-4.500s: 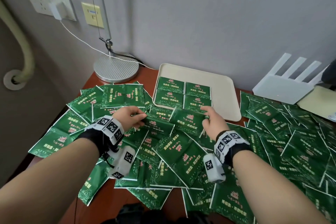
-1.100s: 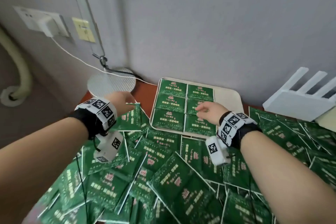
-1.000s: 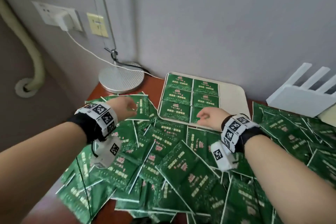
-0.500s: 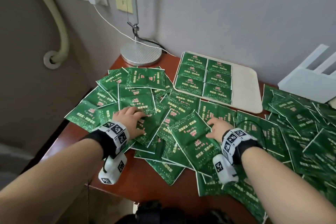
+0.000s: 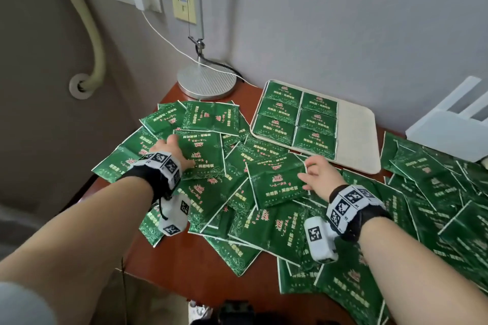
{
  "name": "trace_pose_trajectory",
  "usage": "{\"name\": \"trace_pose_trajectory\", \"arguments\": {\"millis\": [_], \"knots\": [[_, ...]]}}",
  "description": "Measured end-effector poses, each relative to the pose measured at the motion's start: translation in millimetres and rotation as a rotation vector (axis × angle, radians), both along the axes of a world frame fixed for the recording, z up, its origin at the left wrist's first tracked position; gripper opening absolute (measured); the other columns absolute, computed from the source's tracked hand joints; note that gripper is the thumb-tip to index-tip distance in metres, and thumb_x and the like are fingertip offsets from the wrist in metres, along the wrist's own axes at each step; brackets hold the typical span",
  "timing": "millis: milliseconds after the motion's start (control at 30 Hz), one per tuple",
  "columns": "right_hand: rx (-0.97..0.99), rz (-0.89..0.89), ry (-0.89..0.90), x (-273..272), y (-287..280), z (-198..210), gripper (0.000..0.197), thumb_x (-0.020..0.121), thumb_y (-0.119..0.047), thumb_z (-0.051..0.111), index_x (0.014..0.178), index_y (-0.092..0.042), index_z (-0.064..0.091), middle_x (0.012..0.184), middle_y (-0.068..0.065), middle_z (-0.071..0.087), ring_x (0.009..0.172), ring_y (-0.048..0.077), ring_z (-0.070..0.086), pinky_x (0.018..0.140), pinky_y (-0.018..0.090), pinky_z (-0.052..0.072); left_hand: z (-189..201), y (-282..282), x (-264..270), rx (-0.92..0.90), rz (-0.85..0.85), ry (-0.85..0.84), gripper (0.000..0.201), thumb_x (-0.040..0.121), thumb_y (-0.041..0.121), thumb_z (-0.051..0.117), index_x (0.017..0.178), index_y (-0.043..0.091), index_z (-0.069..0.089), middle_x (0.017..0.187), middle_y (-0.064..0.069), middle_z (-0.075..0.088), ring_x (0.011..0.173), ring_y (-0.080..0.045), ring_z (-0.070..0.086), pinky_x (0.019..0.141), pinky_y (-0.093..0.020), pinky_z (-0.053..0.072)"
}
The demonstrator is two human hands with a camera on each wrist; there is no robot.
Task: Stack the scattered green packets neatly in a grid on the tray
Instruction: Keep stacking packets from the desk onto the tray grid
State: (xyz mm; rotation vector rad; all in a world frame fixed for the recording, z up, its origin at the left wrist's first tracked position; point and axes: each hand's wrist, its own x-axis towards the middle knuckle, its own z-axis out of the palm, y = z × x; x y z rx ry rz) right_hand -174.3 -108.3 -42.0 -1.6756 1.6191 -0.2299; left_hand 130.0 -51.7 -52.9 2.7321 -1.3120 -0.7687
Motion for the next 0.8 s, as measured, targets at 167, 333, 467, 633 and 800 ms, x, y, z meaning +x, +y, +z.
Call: {"name": "trace_pose_trajectory", "arguments": {"millis": [167, 333, 467, 633, 800], "knots": [[0.002, 0.093, 0.052, 3, -6, -6, 0.071, 0.086, -0.009, 0.061, 0.143, -0.032, 0.025, 0.107, 0.004, 0.055, 0.082, 0.017, 0.062, 0.066, 0.023, 0.049, -15, -15, 14, 0.024, 0.012, 0.047, 0.088, 0.07, 0.039, 0.076, 0.139, 0.018, 0.025, 0.122, -0.014, 0.053, 0.105, -0.031, 0.055, 0.087, -0.041, 0.05], [-0.04, 0.169, 0.161, 9, -12, -12, 0.025, 0.088, -0.016, 0.058, 0.108, -0.03, 0.057, 0.097, 0.007, 0.066, 0.06, 0.011, 0.053, 0.053, 0.019, 0.047, -17, -18, 24, -0.078, 0.086, 0.246, 0.08, 0.077, 0.017, 0.072, 0.142, 0.018, 0.026, 0.11, -0.011, 0.06, 0.087, -0.023, 0.06, 0.074, -0.034, 0.053], [-0.091, 0.164, 0.175, 10, -19, -12, 0.021, 0.089, -0.021, 0.058, 0.108, -0.016, 0.062, 0.107, 0.002, 0.055, 0.092, 0.017, 0.054, 0.087, 0.03, 0.043, -3, -15, 32, -0.145, 0.116, 0.367, 0.075, 0.079, 0.014, 0.07, 0.142, 0.024, 0.031, 0.122, -0.011, 0.055, 0.087, -0.021, 0.062, 0.063, -0.029, 0.053], [-0.048, 0.078, -0.01, 5, -26, -2, 0.029, 0.091, -0.02, 0.054, 0.119, -0.011, 0.053, 0.112, 0.005, 0.06, 0.087, 0.018, 0.061, 0.07, 0.02, 0.051, 25, 1, 29, -0.301, 0.051, 0.515, 0.06, 0.081, 0.01, 0.066, 0.135, 0.023, 0.042, 0.102, -0.006, 0.064, 0.077, -0.013, 0.065, 0.066, -0.021, 0.056], [-0.09, -0.008, -0.126, 1, -29, 5, 0.031, 0.093, -0.021, 0.051, 0.122, -0.012, 0.048, 0.098, -0.002, 0.057, 0.08, 0.017, 0.061, 0.072, 0.026, 0.047, 54, 16, 13, -0.4, -0.152, 0.471, 0.044, 0.082, 0.011, 0.067, 0.117, 0.034, 0.056, 0.1, 0.012, 0.063, 0.084, -0.003, 0.06, 0.077, -0.014, 0.043]]}}
